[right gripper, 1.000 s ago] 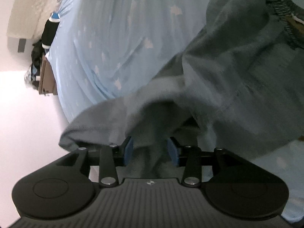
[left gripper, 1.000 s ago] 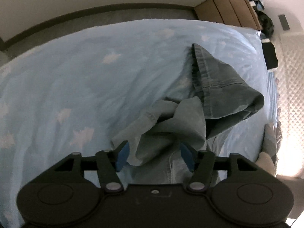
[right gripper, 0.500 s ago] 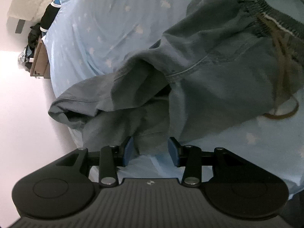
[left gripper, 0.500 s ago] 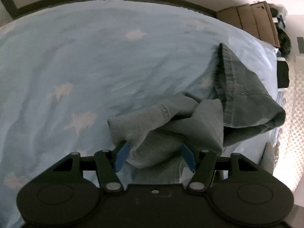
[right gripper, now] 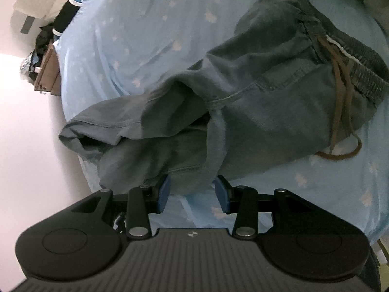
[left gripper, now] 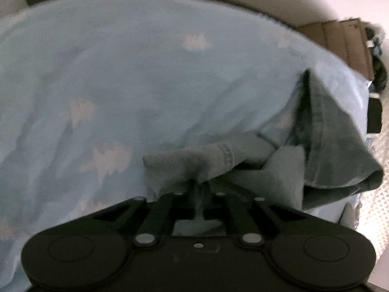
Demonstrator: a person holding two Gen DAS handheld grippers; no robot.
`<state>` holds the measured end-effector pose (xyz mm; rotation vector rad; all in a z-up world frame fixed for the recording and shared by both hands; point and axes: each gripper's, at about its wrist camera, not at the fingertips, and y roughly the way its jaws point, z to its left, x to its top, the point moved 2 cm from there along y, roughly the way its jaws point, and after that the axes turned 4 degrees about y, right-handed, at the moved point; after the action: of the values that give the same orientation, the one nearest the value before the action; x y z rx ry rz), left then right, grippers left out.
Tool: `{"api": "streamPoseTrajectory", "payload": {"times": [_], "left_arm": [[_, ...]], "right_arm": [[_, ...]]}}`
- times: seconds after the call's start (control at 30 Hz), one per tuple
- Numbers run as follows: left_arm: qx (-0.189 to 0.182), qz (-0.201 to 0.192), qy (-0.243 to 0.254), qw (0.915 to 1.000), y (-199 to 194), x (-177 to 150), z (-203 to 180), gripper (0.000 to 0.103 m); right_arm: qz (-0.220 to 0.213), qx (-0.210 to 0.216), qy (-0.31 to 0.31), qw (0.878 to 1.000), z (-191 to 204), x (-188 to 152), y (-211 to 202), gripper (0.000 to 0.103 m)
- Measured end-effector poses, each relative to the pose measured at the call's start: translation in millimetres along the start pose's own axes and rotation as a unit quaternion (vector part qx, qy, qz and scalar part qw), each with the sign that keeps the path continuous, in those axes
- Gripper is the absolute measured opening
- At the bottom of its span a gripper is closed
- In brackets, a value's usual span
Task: Fold clothes
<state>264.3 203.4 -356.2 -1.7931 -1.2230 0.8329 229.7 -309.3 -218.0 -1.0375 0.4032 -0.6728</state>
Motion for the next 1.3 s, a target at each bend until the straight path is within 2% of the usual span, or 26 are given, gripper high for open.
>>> {"api": "streamPoseTrajectory", "payload": {"times": [0.13, 0.33, 0.53, 0.63, 0.8, 0.9, 1.03, 1.17, 1.3], "left_arm": [[-0.017, -0.064, 0.054, 0.9963, -44, 2, -19, 0.000], [-0.061, -0.157, 0.099, 0.9807, -142, 0, -32, 0.000], [-0.057, -0.206, 0.123, 0.9691, -193, 1, -10, 0.000], [-0.020, -0.201, 0.099, 0.9744, -178, 14, 18, 0.000], [0.044, -0.150, 0.066, 0.9855, -127, 34, 72, 0.000], [0.040, -0.128, 0.058, 0.9893, -115, 35, 86, 0.001], [0.037, -0.117, 0.070, 0.9899, -115, 33, 81, 0.004], [0.033, -0.101, 0.069, 0.9919, -119, 34, 82, 0.020], [0.032, -0.094, 0.081, 0.9917, -122, 33, 79, 0.025]], "right_arm": [[0.000, 0.012, -0.002, 1.000, -2, -3, -1, 0.044], [0.010, 0.027, 0.004, 1.000, -14, -9, 5, 0.044], [0.018, 0.040, 0.010, 0.999, -24, -12, 10, 0.044], [0.015, 0.034, 0.000, 0.999, -27, -12, 5, 0.044], [-0.002, 0.018, -0.003, 1.000, -41, -11, -9, 0.044], [-0.016, 0.005, 0.001, 1.000, -55, -11, -18, 0.044], [-0.032, -0.005, 0.034, 0.999, -80, -13, -27, 0.044], [-0.040, -0.007, 0.057, 0.998, -95, -20, -30, 0.044], [-0.036, -0.004, 0.058, 0.998, -97, -25, -27, 0.044]]}}
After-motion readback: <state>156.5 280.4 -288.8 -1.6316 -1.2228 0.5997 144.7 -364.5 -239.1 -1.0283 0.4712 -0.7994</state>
